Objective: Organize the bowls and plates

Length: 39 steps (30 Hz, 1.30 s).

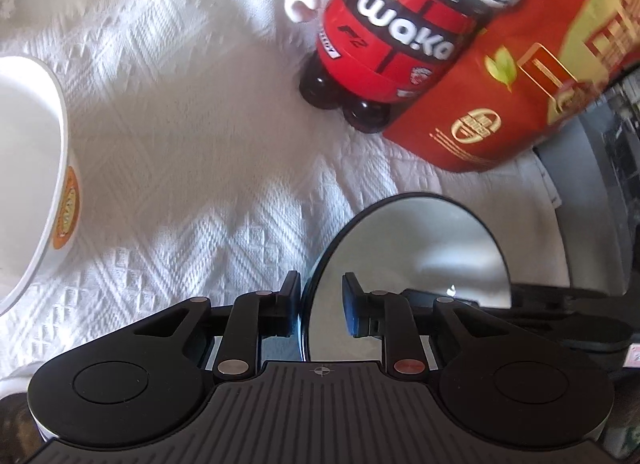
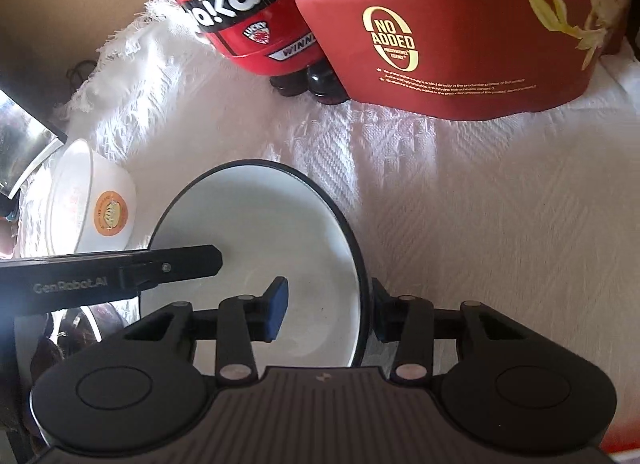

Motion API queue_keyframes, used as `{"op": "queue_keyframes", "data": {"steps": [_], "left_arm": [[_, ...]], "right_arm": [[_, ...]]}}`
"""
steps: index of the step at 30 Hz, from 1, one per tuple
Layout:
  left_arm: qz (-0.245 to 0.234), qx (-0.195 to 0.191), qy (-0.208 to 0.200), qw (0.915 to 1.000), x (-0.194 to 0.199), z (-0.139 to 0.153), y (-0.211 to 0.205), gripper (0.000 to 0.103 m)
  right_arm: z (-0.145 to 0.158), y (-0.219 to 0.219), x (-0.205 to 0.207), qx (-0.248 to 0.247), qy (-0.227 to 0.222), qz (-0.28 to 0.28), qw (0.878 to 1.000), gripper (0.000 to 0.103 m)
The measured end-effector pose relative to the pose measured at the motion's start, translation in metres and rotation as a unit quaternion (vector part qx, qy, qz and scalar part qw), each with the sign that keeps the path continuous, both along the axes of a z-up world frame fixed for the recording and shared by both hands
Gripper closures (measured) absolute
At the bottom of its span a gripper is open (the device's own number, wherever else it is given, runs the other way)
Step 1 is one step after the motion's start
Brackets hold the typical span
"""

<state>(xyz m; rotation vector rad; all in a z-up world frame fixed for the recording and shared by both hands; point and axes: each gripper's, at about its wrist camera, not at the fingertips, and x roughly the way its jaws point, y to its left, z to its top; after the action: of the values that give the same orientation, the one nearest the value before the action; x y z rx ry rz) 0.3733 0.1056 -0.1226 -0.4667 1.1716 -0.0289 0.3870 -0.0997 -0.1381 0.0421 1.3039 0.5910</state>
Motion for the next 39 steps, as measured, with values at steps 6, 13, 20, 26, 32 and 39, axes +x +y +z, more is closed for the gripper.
{"op": "queue_keyframes", "data": {"steps": [6, 13, 20, 26, 32, 39], "left_arm": [[-0.003, -0.017, 0.009, 0.9998, 0.0, -0.003, -0.001, 0.081], [0.005, -0.028, 0.012, 0.9995, 0.011, -0.013, -0.001, 0.082], [0.007, -0.021, 0.029, 0.9993, 0.016, -0.017, -0.006, 0.079], [-0.012, 0.012, -0.002, 0.9999, 0.014, 0.002, -0.015, 0.07], [-0.009, -0.009, -0.014, 0.9998, 0.013, 0.021, -0.007, 0.07], [-0.004, -0.025, -0.008, 0.9997, 0.007, 0.027, -0.002, 0.07]], "right_arm": [[0.013, -0.002, -0.008, -0.002, -0.022, 0.006, 1.0, 0.06], [-0.004, -0.011, 0.002, 0.003, 0.011, -0.018, 1.0, 0.06], [-0.007, -0.003, 0.002, -0.005, 0.009, -0.006, 1.0, 0.059], [0.0, 0.001, -0.001, -0.007, 0.004, -0.009, 1.0, 0.058], [0.016, -0.001, -0.003, 0.007, -0.004, -0.014, 1.0, 0.058], [0.026, -0.005, -0.008, 0.015, -0.003, -0.035, 0.999, 0.058]]}}
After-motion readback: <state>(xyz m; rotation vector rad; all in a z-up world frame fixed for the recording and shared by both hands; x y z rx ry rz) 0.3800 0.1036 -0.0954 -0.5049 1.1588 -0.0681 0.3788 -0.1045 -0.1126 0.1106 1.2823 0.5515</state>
